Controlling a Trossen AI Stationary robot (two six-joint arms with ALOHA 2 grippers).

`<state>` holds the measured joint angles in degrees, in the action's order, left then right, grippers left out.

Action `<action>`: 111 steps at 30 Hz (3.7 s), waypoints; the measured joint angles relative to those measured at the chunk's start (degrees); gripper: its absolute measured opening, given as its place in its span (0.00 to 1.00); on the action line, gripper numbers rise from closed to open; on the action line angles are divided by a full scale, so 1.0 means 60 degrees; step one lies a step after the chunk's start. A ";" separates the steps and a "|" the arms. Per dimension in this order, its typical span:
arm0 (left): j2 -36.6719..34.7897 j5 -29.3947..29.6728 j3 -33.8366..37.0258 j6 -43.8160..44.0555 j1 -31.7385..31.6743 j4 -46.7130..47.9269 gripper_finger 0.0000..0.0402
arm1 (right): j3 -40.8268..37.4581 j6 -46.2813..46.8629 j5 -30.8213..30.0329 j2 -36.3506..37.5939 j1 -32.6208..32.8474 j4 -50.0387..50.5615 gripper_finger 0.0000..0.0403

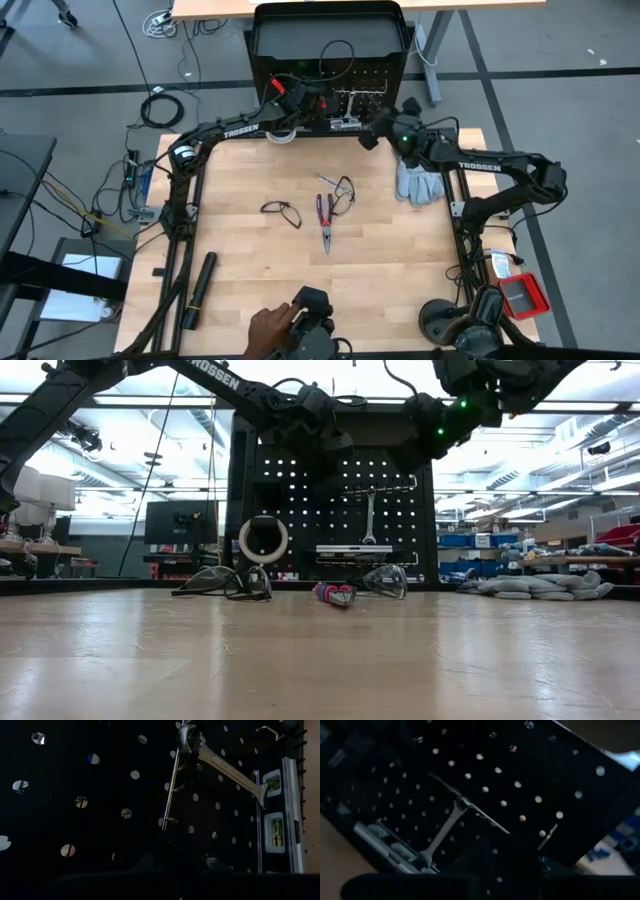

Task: Hang tools onto peg board
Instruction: Assemble the black pegboard

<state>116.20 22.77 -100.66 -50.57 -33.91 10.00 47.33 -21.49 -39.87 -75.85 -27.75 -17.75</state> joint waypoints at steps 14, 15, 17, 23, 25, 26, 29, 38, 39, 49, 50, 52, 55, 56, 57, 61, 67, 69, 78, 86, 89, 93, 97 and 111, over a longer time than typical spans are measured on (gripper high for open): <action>0.0007 -0.0015 0.0011 0.0277 0.0018 -0.0222 0.03 | -0.0230 0.0548 0.0244 -0.1466 -0.0488 -0.3422 0.30; 0.0007 -0.0015 0.0011 0.0281 0.0022 -0.0222 0.03 | -0.0328 0.0342 0.0215 -0.1621 -0.0495 -0.3813 0.30; 0.0007 -0.0021 0.0011 0.0289 0.0022 -0.0226 0.03 | -0.0602 -0.0144 0.0205 -0.1884 -0.0491 -0.4805 0.30; 0.0007 -0.0044 0.0011 0.0437 0.0022 -0.0229 0.03 | -0.2084 -0.0880 0.0236 -0.2216 -0.0524 -0.8357 0.30; 0.0007 -0.0051 0.0008 0.0480 0.0022 -0.0236 0.03 | -0.2550 -0.0887 0.0287 -0.2200 -0.0669 -0.9286 0.30; 0.0007 -0.0053 0.0007 0.0485 0.0022 -0.0235 0.03 | -0.2715 -0.0886 0.0291 -0.2198 -0.0751 -0.9554 0.30; 0.0007 -0.0059 0.0007 0.0485 0.0022 -0.0240 0.03 | -0.2856 -0.0742 0.0358 -0.2198 -0.0921 -0.9452 0.30; 0.0007 -0.0063 0.0007 0.0465 0.0022 -0.0230 0.03 | -0.2674 -0.0164 0.1451 -0.2829 -0.1709 -1.0059 0.30; 0.0007 -0.0071 0.0007 0.0463 0.0022 -0.0229 0.03 | -0.2582 -0.0241 0.1455 -0.2945 -0.1710 -1.0157 0.30; 0.0007 -0.0084 -0.0007 0.0434 0.0025 -0.0219 0.03 | -0.1676 -0.1014 0.1074 -0.3768 -0.1628 -1.0179 0.30; 0.0007 -0.0088 -0.0007 0.0434 0.0025 -0.0213 0.03 | -0.1676 -0.1011 0.1036 -0.3764 -0.1628 -1.0174 0.30; 0.0007 -0.0088 -0.0007 0.0420 0.0025 -0.0175 0.03 | -0.1676 -0.0999 0.0734 -0.3745 -0.1573 -1.0176 0.30; 0.0007 -0.0077 -0.0007 0.0412 0.0025 -0.0166 0.03 | -0.1672 -0.1088 0.0011 -0.3735 -0.1272 -1.0176 0.30; 0.0007 -0.0074 -0.0007 0.0408 0.0025 -0.0168 0.03 | -0.1672 -0.1227 -0.0109 -0.3735 -0.1117 -1.0173 0.30; 0.0007 -0.0076 -0.0007 0.0408 0.0025 -0.0168 0.03 | -0.1672 -0.1453 -0.0183 -0.3735 -0.0963 -1.0173 0.30; 0.0007 -0.0063 -0.0007 0.0405 0.0025 -0.0168 0.03 | -0.1634 -0.1746 -0.0638 -0.3734 -0.0744 -1.0167 0.29; 0.0007 -0.0063 -0.0004 0.0404 0.0025 -0.0171 0.03 | -0.1632 -0.1352 -0.0327 -0.3731 -0.1215 -1.0170 0.27; 0.0007 -0.0059 -0.0004 0.0405 0.0025 -0.0173 0.03 | -0.1632 -0.1079 -0.0040 -0.3731 -0.1354 -1.0165 0.26; 0.0007 -0.0070 0.0000 0.0403 0.0027 -0.0182 0.03 | -0.1632 -0.0948 0.0685 -0.3724 -0.1715 -1.0029 0.26; 0.0008 -0.0069 0.0007 0.0399 0.0029 -0.0203 0.03 | -0.1632 -0.0641 -0.0290 -0.3720 -0.0776 -1.0070 0.26; 0.0011 -0.0081 0.0007 0.0397 0.0029 -0.0186 0.03 | -0.1382 -0.0293 -0.0575 -0.3720 -0.0269 -1.0056 0.26; 0.0011 -0.0084 0.0007 0.0397 0.0029 -0.0178 0.03 | -0.0424 -0.0516 -0.0712 -0.3726 0.0230 -0.9453 0.26; 0.0011 -0.0084 0.0007 0.0397 0.0029 -0.0182 0.03 | 0.0572 -0.0589 -0.0394 -0.3735 0.0390 -0.9038 0.26; 0.0011 -0.0084 0.0007 0.0393 0.0029 -0.0175 0.03 | 0.0871 -0.0691 0.1108 -0.5784 -0.0648 -1.0913 0.24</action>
<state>116.27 22.26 -100.62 -48.21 -33.74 8.95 52.56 -25.63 -33.22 -110.55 -31.64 -83.23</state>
